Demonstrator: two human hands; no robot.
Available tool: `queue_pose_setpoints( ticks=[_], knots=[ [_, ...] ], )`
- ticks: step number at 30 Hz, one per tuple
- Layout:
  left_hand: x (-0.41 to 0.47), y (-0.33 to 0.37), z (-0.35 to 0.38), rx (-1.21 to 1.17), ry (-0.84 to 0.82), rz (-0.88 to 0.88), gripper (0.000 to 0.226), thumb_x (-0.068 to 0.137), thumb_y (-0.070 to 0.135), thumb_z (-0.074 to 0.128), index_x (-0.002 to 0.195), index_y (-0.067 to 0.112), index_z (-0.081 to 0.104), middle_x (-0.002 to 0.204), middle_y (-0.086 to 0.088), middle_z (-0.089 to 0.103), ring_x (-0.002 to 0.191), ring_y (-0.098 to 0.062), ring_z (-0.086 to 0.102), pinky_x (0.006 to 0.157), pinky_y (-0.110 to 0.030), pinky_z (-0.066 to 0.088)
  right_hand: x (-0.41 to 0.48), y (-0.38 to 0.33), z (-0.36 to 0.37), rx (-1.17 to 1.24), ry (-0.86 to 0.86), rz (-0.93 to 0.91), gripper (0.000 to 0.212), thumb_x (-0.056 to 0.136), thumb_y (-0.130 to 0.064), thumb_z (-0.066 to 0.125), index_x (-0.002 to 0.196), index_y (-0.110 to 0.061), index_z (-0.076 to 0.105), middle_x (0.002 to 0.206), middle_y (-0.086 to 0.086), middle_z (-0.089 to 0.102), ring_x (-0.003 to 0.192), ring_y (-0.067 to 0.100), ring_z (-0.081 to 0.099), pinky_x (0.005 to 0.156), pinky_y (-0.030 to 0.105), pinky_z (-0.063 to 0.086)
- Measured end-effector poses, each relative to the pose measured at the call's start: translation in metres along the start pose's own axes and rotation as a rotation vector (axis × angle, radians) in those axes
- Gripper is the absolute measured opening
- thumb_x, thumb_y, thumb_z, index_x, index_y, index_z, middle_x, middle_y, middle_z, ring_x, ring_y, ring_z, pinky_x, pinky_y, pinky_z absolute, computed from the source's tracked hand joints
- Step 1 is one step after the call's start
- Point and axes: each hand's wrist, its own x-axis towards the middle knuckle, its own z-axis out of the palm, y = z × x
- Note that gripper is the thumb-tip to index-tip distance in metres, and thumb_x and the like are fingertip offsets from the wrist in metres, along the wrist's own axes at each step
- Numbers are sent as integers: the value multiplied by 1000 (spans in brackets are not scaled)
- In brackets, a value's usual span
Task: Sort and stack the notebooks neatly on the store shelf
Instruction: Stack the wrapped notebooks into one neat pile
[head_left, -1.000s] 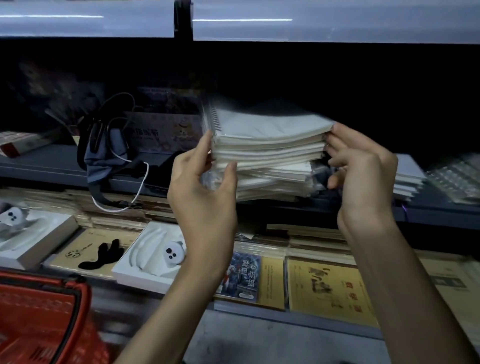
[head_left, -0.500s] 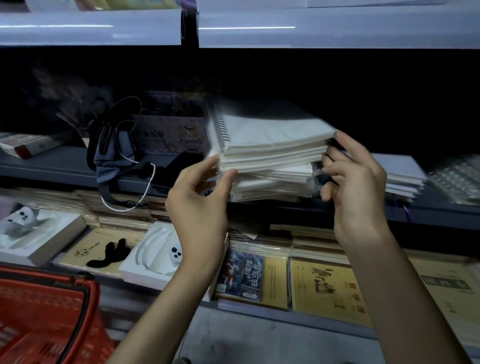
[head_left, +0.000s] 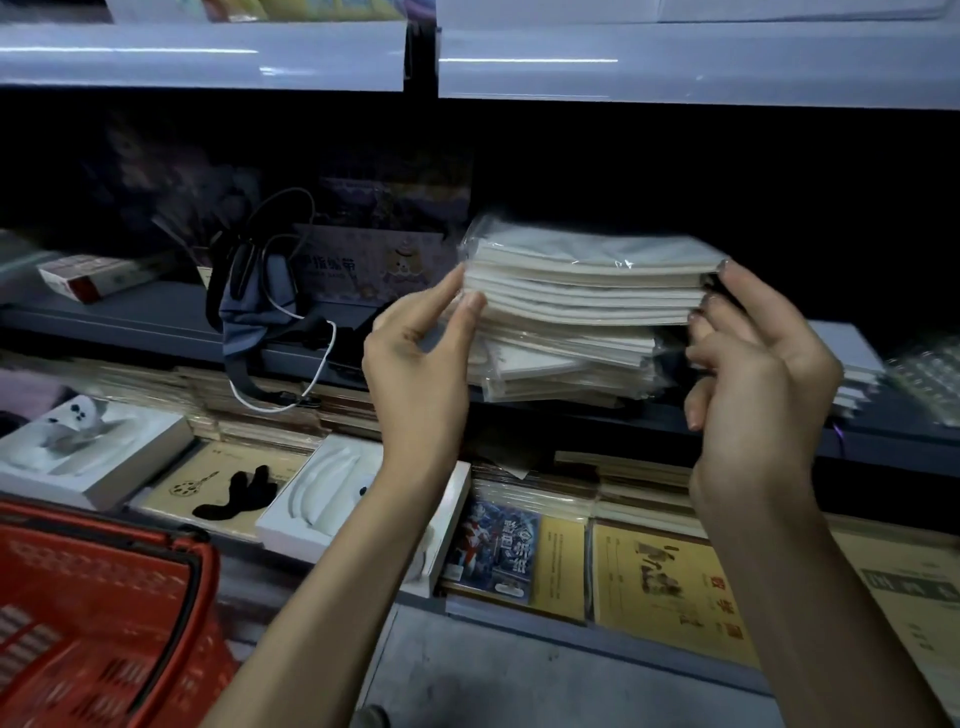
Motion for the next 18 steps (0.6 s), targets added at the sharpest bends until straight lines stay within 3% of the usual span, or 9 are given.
queue_pose_setpoints(
  ticks=[6, 9, 11, 14, 18],
  knots=[
    [10, -3, -5, -122, 12, -62, 30, 102, 11, 69, 131, 9, 71, 115, 10, 77, 114, -2, 71, 98, -18, 55, -12, 4, 14, -26, -13, -14, 56, 95, 7, 50, 146, -13, 56, 141, 4, 61, 132, 12, 58, 91, 39, 39],
    [12, -8, -6, -119, 47, -75, 30, 102, 12, 68, 132, 8, 71, 115, 9, 77, 114, -2, 71, 99, -19, 55, -18, 10, 17, -73, -16, -17, 56, 93, 5, 52, 145, -15, 56, 142, 4, 61, 133, 8, 57, 93, 44, 44],
    [14, -9, -7, -110, 57, -77, 29, 102, 13, 68, 131, 9, 72, 116, 8, 77, 114, -2, 71, 101, -22, 55, -22, 13, 18, -111, -15, -35, 58, 95, 8, 51, 147, -17, 55, 146, 4, 58, 135, 7, 54, 106, 50, 47],
    [15, -9, -9, -108, 34, -69, 27, 102, 12, 68, 129, 11, 72, 113, 9, 78, 113, -3, 72, 97, -19, 55, -24, 15, 20, -171, -3, -83, 59, 95, 11, 51, 147, -19, 54, 146, 1, 58, 135, 6, 53, 113, 31, 46],
    [20, -12, -13, -58, -1, -55, 24, 102, 15, 68, 126, 13, 74, 112, 5, 79, 110, -6, 73, 97, -23, 57, -24, 17, 21, -298, -9, -111, 60, 95, 7, 54, 146, -25, 53, 132, -19, 58, 118, -18, 51, 93, 3, 43]
  ],
)
